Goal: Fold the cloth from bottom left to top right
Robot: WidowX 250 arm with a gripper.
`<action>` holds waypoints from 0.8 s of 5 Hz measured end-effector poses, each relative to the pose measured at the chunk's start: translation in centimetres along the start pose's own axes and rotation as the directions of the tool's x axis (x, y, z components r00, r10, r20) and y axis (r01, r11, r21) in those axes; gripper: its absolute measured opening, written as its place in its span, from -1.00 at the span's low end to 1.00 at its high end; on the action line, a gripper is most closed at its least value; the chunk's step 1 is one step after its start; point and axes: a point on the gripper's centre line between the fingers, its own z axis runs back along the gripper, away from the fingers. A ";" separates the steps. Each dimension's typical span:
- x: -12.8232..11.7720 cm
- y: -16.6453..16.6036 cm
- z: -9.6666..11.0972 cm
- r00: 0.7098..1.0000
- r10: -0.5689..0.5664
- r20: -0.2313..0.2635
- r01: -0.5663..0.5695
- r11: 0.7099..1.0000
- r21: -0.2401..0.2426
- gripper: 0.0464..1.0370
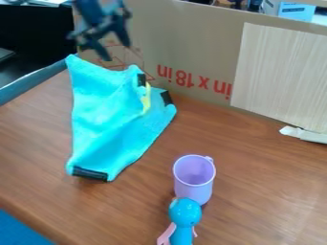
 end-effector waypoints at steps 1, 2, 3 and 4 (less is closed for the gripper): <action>1.2 1.0 3.0 1.000 0.020 -0.003 -0.020 0.997 -0.077 0.92; 1.9 2.7 5.7 0.999 -0.036 -0.023 0.034 0.994 -0.108 0.93; 3.3 4.9 9.5 0.989 -0.146 -0.021 0.146 0.989 -0.013 0.93; 2.4 5.8 9.8 0.928 -0.361 -0.096 0.373 0.887 0.271 0.93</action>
